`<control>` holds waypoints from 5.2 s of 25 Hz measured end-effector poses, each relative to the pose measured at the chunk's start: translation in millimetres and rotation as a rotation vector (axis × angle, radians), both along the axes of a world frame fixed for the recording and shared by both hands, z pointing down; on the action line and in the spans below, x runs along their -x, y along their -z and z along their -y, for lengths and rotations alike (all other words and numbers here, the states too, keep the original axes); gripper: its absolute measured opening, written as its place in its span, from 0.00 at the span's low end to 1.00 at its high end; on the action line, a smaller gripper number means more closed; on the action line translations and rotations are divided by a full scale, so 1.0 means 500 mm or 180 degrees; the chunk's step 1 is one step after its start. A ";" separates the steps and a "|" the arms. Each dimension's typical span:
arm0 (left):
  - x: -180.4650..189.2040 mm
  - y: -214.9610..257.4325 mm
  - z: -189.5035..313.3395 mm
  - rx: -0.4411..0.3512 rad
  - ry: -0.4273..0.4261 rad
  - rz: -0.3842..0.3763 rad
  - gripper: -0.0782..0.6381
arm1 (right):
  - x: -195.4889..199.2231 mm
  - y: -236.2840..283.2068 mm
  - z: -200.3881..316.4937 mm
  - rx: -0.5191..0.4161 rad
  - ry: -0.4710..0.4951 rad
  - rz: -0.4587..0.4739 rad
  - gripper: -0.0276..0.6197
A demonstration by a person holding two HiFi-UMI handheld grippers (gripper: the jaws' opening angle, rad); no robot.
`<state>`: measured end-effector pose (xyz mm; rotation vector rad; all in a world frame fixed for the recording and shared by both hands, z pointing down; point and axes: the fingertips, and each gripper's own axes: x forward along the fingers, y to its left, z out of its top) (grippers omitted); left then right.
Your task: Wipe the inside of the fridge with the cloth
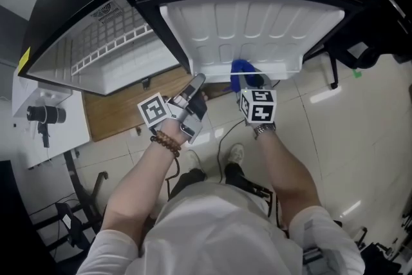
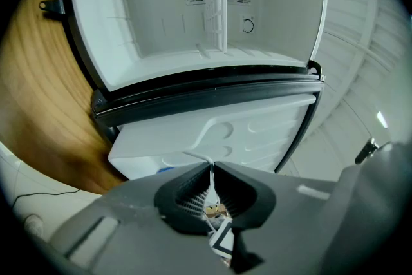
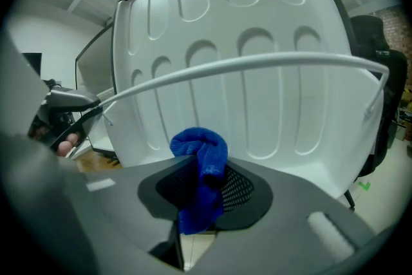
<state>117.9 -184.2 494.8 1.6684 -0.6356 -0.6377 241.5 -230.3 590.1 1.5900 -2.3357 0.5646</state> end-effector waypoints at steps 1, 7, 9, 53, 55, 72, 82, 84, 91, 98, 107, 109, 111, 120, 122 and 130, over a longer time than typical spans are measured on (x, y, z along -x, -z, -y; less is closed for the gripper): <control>0.000 -0.001 -0.001 0.0003 0.0004 0.0005 0.14 | -0.013 0.000 0.000 0.0004 -0.0038 -0.0009 0.19; 0.000 -0.005 -0.004 0.0011 0.0032 0.0017 0.14 | -0.101 -0.002 0.001 0.0039 -0.0320 -0.0054 0.19; 0.002 -0.007 -0.005 0.0015 0.0046 0.0026 0.14 | -0.128 -0.003 0.000 0.0057 -0.0437 -0.0081 0.19; -0.003 -0.086 -0.027 0.0166 -0.0051 0.0130 0.14 | -0.357 0.059 -0.174 0.0172 -0.1709 -0.0235 0.19; -0.001 -0.108 -0.021 0.0210 -0.0013 0.0188 0.14 | -0.355 0.072 -0.187 0.0151 -0.1638 -0.0264 0.19; 0.002 -0.163 0.025 0.0314 0.0317 0.0408 0.14 | -0.211 0.148 -0.153 -0.0037 -0.0699 -0.0207 0.19; -0.007 -0.163 0.024 0.0322 0.0379 0.0546 0.17 | -0.153 0.172 -0.130 -0.0040 -0.0198 -0.0130 0.19; -0.010 -0.169 0.016 0.0373 0.0365 0.0603 0.20 | -0.137 0.180 -0.128 -0.0053 -0.0077 -0.0117 0.19; 0.010 -0.142 -0.016 0.0282 0.0429 0.0704 0.21 | -0.043 0.233 -0.119 -0.0207 0.0390 -0.0055 0.19; 0.136 -0.007 -0.077 -0.0226 0.0646 0.1108 0.20 | 0.150 0.322 -0.158 -0.0421 0.0919 0.0022 0.19; 0.351 0.149 -0.190 -0.0975 0.0941 0.2364 0.14 | 0.401 0.424 -0.247 -0.0753 0.1321 0.0129 0.19; 0.389 0.187 -0.214 -0.1179 0.0986 0.2754 0.13 | 0.445 0.444 -0.270 -0.0823 0.1354 0.0139 0.19; 0.419 0.226 -0.235 -0.1392 0.1021 0.3065 0.11 | 0.483 0.460 -0.292 -0.0876 0.1358 0.0151 0.19; 0.484 0.301 -0.299 -0.1901 0.0990 0.3605 0.11 | 0.581 0.502 -0.355 -0.1044 0.1255 0.0158 0.19; 0.492 0.306 -0.310 -0.1929 0.0996 0.3658 0.11 | 0.592 0.509 -0.367 -0.1065 0.1262 0.0145 0.19; 0.492 0.336 -0.339 -0.2084 0.1008 0.3786 0.11 | 0.606 0.510 -0.389 -0.1063 0.1309 0.0153 0.19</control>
